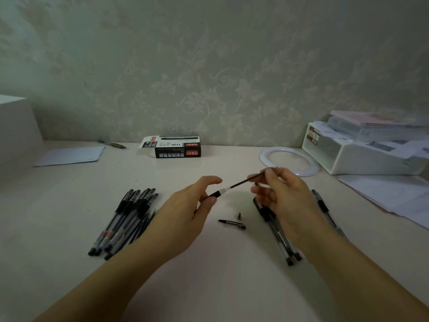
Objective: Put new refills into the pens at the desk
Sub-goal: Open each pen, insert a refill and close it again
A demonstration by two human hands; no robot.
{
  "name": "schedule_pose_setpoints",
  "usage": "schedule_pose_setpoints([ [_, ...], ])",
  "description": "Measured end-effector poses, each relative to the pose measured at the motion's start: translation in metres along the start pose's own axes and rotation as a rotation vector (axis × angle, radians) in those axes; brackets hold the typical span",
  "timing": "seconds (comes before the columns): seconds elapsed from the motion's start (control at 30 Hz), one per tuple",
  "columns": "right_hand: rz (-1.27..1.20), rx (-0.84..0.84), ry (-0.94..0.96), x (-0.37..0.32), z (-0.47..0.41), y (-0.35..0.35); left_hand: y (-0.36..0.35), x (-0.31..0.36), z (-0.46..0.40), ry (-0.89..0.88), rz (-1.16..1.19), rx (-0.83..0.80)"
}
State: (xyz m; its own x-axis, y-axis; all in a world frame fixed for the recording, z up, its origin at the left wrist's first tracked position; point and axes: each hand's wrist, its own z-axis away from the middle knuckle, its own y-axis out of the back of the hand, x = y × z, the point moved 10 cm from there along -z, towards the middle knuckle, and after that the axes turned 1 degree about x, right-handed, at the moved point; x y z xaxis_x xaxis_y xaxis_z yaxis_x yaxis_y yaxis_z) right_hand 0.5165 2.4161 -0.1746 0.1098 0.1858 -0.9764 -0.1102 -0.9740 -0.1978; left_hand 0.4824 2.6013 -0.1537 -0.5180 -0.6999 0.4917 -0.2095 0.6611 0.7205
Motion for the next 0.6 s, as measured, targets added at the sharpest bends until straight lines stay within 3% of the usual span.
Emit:
schedule_pose_setpoints([
  [0.1,0.017,0.125,0.058,-0.012,-0.009,0.025,0.010,-0.015,-0.002,0.070,-0.050,0.069],
  [0.17,0.156,0.172,0.104,-0.021,-0.014,0.038,0.019,-0.025,-0.002,0.130,-0.065,0.126],
  [0.33,0.963,0.206,0.342,-0.043,-0.013,0.046,0.023,-0.036,0.000,0.202,-0.084,0.150],
  [0.5,1.360,0.200,0.248,-0.027,-0.015,0.052,0.021,-0.039,0.000,0.226,-0.123,0.129],
  [0.6,1.449,0.218,0.240,-0.028,-0.015,0.054,0.031,-0.051,0.002,0.299,-0.198,0.141],
])
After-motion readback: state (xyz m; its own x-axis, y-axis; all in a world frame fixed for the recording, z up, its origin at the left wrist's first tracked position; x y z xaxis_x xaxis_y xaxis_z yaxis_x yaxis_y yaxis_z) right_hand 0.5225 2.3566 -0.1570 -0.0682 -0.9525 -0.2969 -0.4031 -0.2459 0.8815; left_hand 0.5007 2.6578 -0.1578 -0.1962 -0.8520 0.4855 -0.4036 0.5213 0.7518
